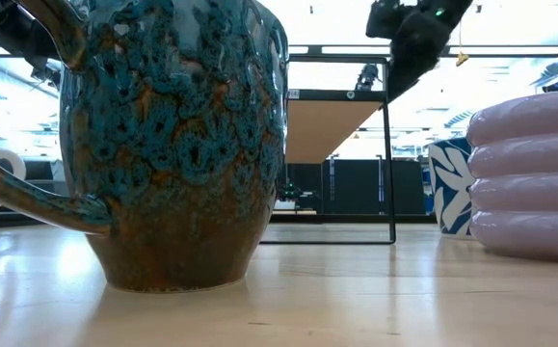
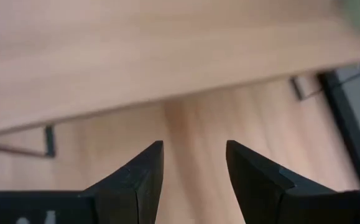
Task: Place coffee mugs
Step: Put the blue patterned mug on the shelf
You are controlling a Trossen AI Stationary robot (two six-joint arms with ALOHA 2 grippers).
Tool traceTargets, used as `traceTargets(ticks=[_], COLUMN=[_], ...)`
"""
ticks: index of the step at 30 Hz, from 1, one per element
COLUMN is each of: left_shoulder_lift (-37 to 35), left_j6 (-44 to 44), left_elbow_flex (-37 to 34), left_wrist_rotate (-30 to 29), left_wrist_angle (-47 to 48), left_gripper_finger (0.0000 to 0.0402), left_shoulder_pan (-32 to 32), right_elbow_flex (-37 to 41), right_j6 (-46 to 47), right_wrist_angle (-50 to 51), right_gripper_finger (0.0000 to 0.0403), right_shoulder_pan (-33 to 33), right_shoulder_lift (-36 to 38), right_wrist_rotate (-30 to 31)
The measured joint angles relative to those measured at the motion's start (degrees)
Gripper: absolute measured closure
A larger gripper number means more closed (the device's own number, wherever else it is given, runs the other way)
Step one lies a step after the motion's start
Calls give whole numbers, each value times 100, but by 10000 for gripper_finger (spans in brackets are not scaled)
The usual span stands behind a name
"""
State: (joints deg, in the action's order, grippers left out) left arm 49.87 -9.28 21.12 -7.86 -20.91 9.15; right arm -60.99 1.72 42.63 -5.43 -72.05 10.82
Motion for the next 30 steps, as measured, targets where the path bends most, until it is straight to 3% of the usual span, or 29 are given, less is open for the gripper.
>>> traceTargets(ticks=[4, 14, 30], left_shoulder_lift=[0, 0, -2], left_j6=[-86, -251, -402], left_elbow_flex=[0, 0, 0], left_wrist_rotate=[0, -2, -2], left_wrist_angle=[-130, -450, -612], left_gripper_finger=[258, 258, 258], left_shoulder_pan=[0, 0, 0], right_elbow_flex=[0, -4, 190], right_j6=[808, 2303, 3090], right_wrist_angle=[482, 1281, 1712], right_gripper_finger=[223, 224, 237], right_shoulder_pan=[692, 1883, 2295], right_shoulder_lift=[0, -529, -1086], right_wrist_rotate=[302, 229, -10])
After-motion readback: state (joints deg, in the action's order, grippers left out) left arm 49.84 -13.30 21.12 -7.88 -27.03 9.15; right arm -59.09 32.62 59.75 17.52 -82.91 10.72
